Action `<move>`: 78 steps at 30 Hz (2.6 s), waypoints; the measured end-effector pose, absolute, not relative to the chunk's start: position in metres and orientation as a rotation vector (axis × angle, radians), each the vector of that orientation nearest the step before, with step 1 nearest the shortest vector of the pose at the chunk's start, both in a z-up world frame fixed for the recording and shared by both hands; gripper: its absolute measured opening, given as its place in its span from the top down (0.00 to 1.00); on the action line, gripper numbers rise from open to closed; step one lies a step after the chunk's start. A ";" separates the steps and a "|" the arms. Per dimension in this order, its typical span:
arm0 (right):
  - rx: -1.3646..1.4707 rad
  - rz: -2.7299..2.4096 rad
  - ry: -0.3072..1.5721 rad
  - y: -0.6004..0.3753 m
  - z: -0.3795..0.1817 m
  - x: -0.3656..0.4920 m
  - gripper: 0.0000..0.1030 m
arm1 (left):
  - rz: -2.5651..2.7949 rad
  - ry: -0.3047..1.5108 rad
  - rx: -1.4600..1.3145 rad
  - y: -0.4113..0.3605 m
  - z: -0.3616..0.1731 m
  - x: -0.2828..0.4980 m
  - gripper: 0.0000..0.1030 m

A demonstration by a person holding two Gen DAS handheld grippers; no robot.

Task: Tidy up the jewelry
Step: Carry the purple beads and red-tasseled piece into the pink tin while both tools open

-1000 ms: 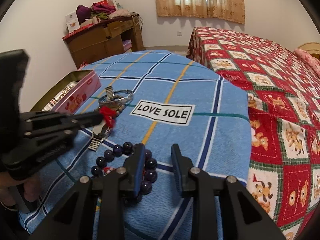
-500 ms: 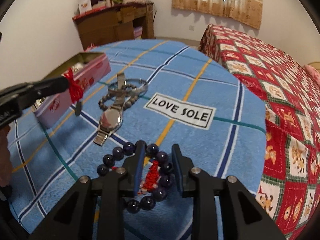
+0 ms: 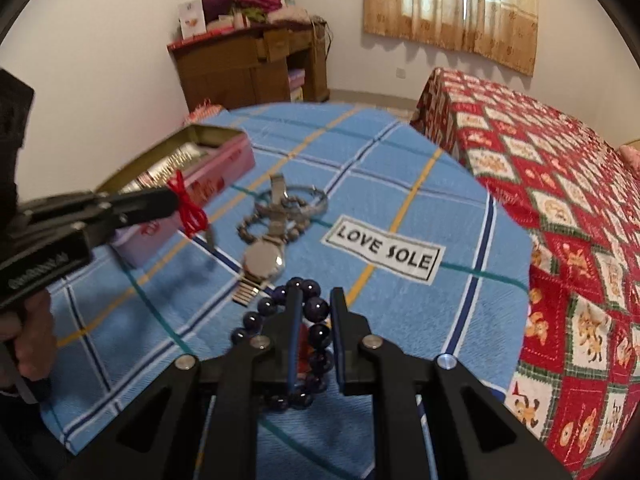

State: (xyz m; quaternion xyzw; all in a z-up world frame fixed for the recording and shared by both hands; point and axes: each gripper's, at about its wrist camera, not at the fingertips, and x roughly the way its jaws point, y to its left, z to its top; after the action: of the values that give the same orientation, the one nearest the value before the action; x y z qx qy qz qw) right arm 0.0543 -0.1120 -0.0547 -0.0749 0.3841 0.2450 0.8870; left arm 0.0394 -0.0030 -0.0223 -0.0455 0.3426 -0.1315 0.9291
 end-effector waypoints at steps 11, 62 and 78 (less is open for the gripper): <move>-0.169 0.543 0.698 -0.096 -0.017 0.041 0.85 | -0.266 0.647 -0.112 0.007 -0.003 0.028 1.00; -0.218 0.716 0.583 0.048 0.014 0.114 0.85 | -0.026 0.646 -0.095 0.126 0.003 0.089 1.00; -0.189 0.714 0.640 0.060 -0.008 0.134 0.85 | -0.009 0.694 -0.078 0.132 -0.012 0.113 1.00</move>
State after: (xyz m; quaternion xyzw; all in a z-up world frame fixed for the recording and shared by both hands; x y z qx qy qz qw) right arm 0.1344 0.0595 -0.0082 -0.0908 0.3075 0.3432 0.8829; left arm 0.1129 0.1315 -0.0120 -0.0382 0.3398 -0.0045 0.9397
